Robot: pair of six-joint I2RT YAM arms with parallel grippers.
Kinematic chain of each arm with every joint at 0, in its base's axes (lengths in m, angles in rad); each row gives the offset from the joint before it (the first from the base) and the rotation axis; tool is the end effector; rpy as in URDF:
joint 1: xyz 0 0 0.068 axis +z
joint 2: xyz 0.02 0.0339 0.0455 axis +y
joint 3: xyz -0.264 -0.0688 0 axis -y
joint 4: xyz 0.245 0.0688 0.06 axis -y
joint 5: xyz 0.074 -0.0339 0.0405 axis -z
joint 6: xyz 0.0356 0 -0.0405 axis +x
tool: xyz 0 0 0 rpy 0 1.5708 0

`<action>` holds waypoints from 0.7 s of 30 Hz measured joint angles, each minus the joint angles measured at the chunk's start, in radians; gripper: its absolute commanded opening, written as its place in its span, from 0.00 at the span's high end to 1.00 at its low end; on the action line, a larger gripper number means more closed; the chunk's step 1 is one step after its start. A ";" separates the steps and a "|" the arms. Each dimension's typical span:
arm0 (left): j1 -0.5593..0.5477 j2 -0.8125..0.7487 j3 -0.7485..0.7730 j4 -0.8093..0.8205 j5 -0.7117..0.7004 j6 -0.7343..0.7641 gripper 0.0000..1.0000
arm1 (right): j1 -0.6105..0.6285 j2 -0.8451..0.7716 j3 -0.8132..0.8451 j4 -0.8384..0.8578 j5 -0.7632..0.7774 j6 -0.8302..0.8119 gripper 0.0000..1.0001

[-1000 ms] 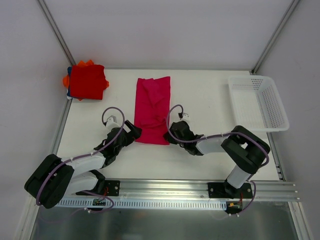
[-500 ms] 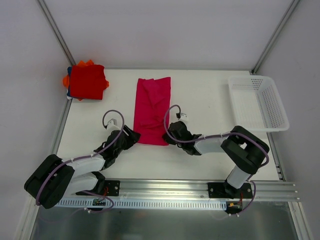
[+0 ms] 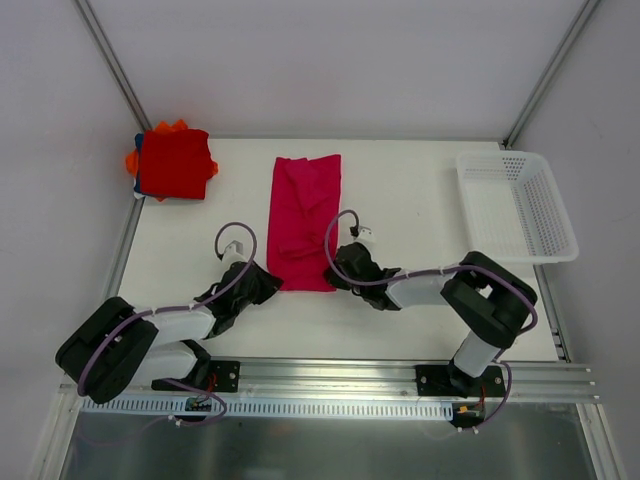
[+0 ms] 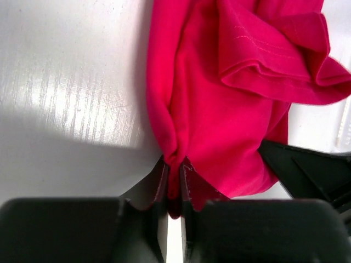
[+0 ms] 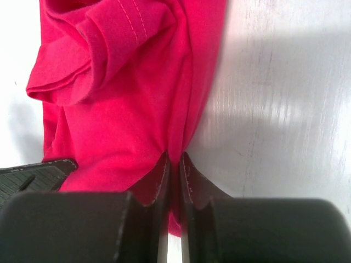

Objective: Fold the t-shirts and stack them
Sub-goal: Fold the tshirt

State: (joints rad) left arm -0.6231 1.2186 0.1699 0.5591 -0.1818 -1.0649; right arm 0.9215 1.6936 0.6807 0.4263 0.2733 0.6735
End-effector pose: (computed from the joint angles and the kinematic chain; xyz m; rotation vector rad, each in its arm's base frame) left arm 0.1656 -0.1111 0.1276 -0.5889 2.0829 -0.8386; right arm 0.2030 0.2516 0.1395 -0.1110 2.1988 0.6314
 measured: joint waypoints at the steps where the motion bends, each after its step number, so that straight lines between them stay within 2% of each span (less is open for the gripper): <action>1: 0.000 -0.005 0.005 -0.014 0.002 0.000 1.00 | 0.005 -0.004 0.001 -0.008 0.005 0.001 0.99; 5: -0.027 -0.084 0.022 -0.118 0.009 0.003 1.00 | 0.050 -0.050 0.002 -0.108 0.038 0.011 0.99; 11: -0.121 -0.343 0.093 -0.383 -0.009 0.006 1.00 | 0.219 -0.185 0.032 -0.415 0.137 0.055 1.00; 16: -0.157 -0.544 0.136 -0.518 -0.009 0.006 1.00 | 0.311 -0.289 0.101 -0.624 0.195 0.112 1.00; 21: -0.164 -0.621 0.195 -0.636 -0.008 0.012 1.00 | 0.356 -0.351 0.179 -0.777 0.248 0.154 0.99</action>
State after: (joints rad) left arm -0.7868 0.5972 0.3653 -0.0769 -0.1898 -1.0527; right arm 1.2770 1.3430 0.8593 -0.3508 0.5213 0.8276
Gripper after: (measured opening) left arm 0.047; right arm 0.092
